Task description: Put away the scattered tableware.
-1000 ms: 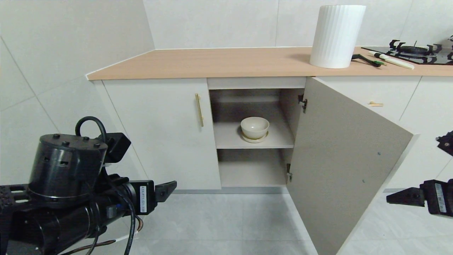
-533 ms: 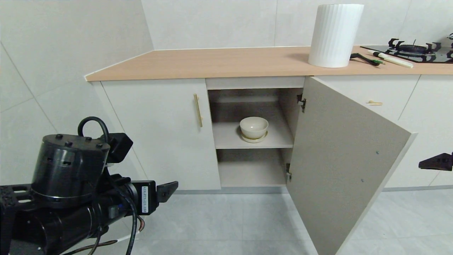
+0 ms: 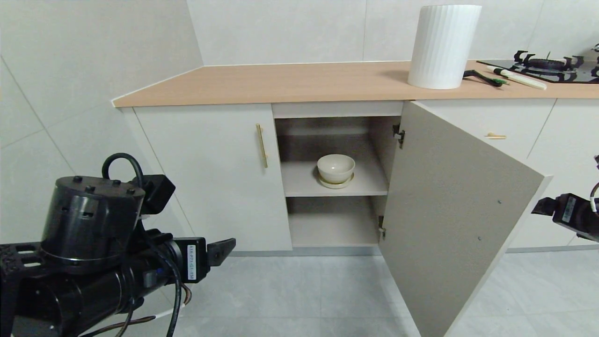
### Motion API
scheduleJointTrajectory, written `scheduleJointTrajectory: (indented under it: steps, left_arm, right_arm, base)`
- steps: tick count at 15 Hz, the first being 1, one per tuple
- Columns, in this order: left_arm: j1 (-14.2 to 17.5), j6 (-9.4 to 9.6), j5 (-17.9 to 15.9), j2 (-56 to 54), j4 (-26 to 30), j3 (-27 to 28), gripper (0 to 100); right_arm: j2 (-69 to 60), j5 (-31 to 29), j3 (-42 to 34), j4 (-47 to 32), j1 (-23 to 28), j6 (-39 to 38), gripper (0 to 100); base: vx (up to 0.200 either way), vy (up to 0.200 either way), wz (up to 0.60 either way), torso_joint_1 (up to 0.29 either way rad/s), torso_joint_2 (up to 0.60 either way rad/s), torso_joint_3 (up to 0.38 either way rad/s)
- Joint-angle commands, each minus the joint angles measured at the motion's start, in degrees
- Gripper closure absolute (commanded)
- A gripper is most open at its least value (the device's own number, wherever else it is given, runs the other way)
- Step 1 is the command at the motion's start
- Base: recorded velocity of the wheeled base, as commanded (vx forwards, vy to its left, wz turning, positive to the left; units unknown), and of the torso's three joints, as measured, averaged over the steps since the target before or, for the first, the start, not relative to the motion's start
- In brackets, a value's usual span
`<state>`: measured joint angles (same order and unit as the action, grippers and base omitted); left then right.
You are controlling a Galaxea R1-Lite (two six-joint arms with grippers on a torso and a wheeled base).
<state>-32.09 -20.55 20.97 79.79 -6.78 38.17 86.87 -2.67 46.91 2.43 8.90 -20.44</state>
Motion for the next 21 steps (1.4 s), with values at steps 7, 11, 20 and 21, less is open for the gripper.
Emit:
scheduleJointTrajectory:
  steps: [7,11,20,21]
  left_arm:
    - [0.36,-0.28,-0.14,-0.60,-0.34,0.42,0]
    - [0.36,-0.28,-0.31,-1.21,-0.34,0.15,0]
    - [0.36,-0.10,-0.40,-1.21,-0.34,0.42,0]
    - [0.36,-0.10,-0.40,-1.04,-0.34,0.42,0]
  right_arm:
    - [4.45,1.88,-3.32,8.21,-8.72,0.05,0]
    - [8.75,2.85,1.34,10.93,-19.97,-1.27,0]
    - [24.05,3.02,12.86,17.17,-32.37,-6.45,0]
    - [25.54,2.85,12.77,19.72,-32.81,-8.21,0]
  base:
    - [0.000,0.000,0.00,0.000,0.00,0.000]
    - [0.000,0.000,0.00,0.000,0.00,0.000]
    - [0.000,0.000,0.00,0.000,0.00,0.000]
    - [0.000,0.000,0.00,0.000,0.00,0.000]
